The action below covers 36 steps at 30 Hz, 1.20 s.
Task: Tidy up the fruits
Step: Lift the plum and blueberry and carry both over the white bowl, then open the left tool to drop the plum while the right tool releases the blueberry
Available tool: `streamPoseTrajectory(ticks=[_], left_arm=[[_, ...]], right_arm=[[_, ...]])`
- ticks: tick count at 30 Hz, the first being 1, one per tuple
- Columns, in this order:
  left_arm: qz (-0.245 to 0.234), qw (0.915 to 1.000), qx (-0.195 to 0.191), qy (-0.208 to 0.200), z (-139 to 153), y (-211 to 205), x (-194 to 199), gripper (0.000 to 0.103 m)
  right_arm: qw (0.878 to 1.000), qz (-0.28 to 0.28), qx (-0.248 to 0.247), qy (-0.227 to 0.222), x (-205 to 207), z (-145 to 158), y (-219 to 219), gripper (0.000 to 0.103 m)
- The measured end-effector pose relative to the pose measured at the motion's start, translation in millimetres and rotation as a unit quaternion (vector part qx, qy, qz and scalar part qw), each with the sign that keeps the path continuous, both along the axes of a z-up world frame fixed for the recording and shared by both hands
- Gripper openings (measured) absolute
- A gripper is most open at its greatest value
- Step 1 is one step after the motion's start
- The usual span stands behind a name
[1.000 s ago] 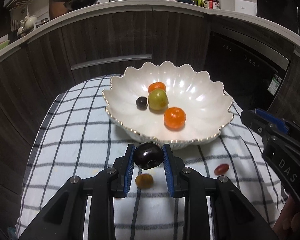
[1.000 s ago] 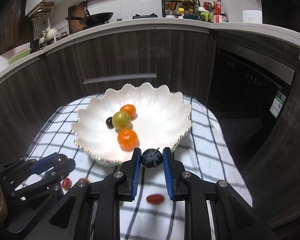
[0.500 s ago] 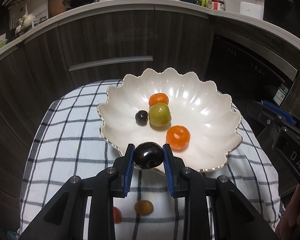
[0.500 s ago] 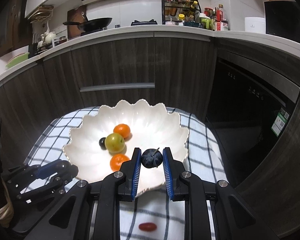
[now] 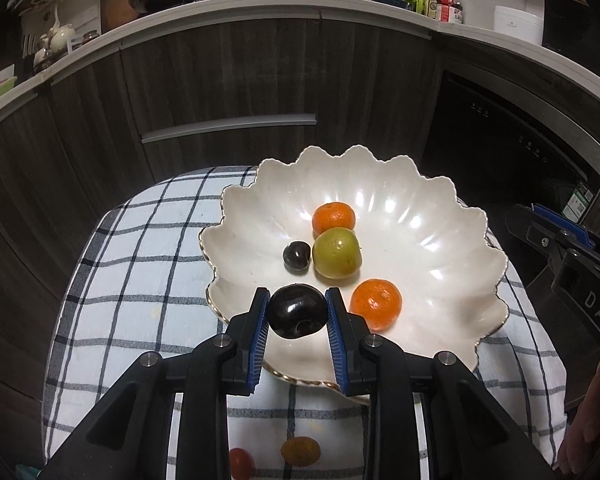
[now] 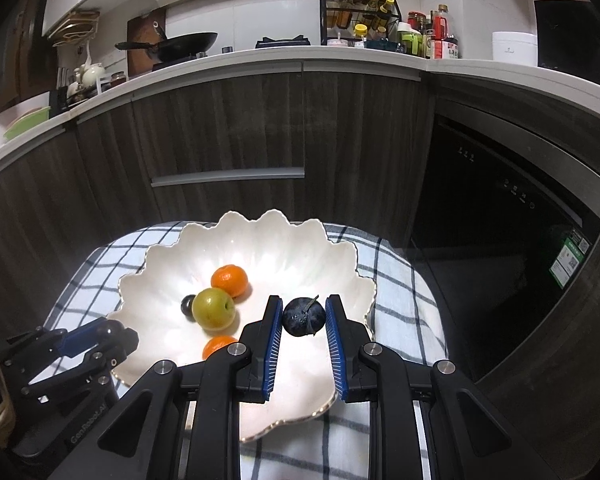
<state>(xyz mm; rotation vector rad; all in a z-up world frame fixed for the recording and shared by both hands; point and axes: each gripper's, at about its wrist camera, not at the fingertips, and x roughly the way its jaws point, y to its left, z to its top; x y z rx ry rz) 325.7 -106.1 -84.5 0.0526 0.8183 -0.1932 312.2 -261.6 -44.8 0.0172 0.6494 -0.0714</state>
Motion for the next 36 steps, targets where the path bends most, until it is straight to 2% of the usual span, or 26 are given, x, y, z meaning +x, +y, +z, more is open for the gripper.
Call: streamPoseTrajectory(ticks=[20,22,24,26,27,31,34,36], left_arm=[[0.012,0.9997,0.0,0.023,-15.7,3.0,20.8,0.028],[0.015,0.9997,0.0,0.02,-14.3,3.6,20.3,0.032],[0.017,0.9997,0.002,0.016,-12.4,3.9,19.5,0.045],[0.019,0.9998,0.002,0.009,-9.6,5.1,18.7,0.049],[0.02,0.9998,0.001,0.008,-8.1,5.6,18.8,0.053],[0.028,0.9996,-0.001,0.0,-2.1,8.7,17.9,0.065],[0.03,0.9995,0.0,-0.007,2.3,9.9,16.0,0.072],[0.036,0.9993,0.0,-0.011,5.3,11.4,13.7,0.08]], right_arm=[[0.999,0.012,-0.001,0.034,31.5,-16.6,4.0,0.023],[0.999,0.014,0.0,0.036,33.4,-17.3,4.8,0.024],[0.999,0.016,-0.001,0.037,33.9,-17.5,5.4,0.024],[0.999,0.017,-0.002,0.039,34.3,-17.8,5.9,0.025],[0.999,0.016,-0.002,0.041,34.6,-17.8,5.6,0.028],[0.999,0.009,0.0,0.036,31.8,-15.3,3.6,0.057],[1.0,0.0,-0.005,0.028,28.4,-11.5,3.1,0.067],[1.0,-0.002,-0.004,0.025,26.2,-9.2,2.7,0.067]])
